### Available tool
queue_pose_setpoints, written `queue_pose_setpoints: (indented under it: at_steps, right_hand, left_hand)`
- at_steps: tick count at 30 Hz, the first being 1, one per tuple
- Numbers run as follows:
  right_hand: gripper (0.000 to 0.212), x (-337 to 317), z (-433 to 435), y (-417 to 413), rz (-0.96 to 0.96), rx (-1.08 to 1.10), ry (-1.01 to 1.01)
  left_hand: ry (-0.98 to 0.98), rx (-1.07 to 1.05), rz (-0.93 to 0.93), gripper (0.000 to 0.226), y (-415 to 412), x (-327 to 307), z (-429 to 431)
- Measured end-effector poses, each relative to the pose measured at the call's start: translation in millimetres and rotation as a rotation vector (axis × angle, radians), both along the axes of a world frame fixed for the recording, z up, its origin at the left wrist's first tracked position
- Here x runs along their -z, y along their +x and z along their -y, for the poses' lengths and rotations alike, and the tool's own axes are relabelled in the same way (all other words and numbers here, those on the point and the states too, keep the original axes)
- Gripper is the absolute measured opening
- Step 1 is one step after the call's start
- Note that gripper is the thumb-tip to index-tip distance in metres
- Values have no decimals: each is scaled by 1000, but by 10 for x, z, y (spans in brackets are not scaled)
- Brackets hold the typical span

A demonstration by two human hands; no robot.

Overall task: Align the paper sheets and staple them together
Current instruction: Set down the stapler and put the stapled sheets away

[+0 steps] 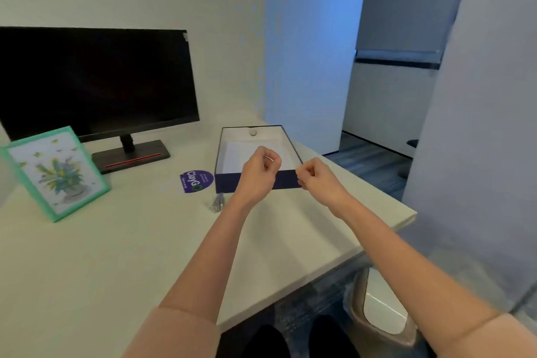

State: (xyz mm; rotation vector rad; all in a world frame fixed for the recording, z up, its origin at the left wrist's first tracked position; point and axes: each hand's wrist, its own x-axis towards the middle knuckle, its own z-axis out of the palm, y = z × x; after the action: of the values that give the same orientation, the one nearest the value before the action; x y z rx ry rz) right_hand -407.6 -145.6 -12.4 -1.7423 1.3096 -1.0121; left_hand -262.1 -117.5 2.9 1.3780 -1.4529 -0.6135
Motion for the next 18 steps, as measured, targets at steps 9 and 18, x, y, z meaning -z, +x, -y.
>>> queue_pose_setpoints:
  at_steps: [9, 18]
  right_hand:
    - [22, 70, -59, -1906, 3, 348, 14]
    - [12, 1009, 58, -2977, 37, 566, 189]
  left_hand:
    - [26, 285, 85, 5, -1975, 50, 348]
    - [285, 461, 198, 3, -3292, 1052, 618]
